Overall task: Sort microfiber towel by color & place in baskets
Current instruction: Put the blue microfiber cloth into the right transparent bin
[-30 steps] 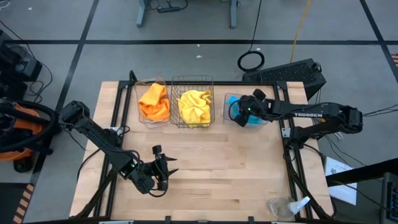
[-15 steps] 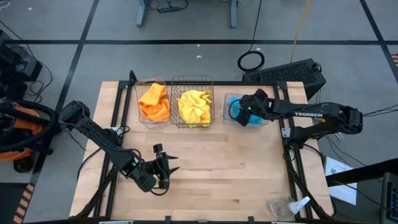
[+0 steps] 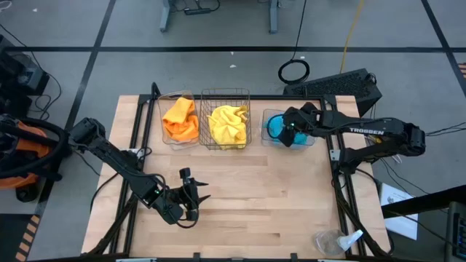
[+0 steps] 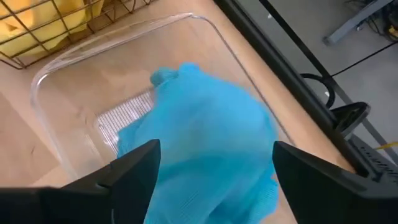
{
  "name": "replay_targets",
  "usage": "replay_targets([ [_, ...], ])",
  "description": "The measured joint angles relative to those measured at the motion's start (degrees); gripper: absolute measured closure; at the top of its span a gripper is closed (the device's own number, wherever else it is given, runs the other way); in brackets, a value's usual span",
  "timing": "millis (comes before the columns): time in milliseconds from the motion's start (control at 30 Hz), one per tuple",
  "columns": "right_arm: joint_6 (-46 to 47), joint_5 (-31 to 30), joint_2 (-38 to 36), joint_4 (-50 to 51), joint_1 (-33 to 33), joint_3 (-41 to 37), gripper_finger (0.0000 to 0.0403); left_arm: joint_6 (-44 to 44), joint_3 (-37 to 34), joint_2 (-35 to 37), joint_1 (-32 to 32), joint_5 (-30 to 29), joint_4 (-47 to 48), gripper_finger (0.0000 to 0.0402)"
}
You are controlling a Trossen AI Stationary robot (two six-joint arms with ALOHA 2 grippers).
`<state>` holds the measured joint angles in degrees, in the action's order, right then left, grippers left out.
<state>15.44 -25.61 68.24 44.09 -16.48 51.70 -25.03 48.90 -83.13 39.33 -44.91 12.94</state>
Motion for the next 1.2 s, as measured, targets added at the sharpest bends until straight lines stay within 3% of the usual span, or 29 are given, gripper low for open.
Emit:
replay_targets([
  [200,-1.54,-3.64,-0.01,2.18,2.36,2.75,0.0158,-1.66,0.00,0.00,0.00,0.04,-0.06,0.0203],
  [467,-3.20,-2.98,1.95,-5.21,1.95,-0.61,0.0358,-2.18,0.00,-2.42,0.00,0.11,-3.53,0.0203],
  [533,-2.64,-2.96,2.90,-6.45,0.34,-1.99,0.0390,-1.94,-0.03,-3.44,0.00,0.31,-3.77,0.0203],
  [900,0.93,0.31,8.61,-6.18,-5.67,-6.14,0.0400,-1.13,-0.02,-5.79,-1.01,1.40,-5.22,0.0203],
  [1200,2.31,0.18,0.72,-5.15,-5.11,-6.12,0.0400,2.11,-0.02,-5.79,-1.44,1.40,-5.30,0.0203],
])
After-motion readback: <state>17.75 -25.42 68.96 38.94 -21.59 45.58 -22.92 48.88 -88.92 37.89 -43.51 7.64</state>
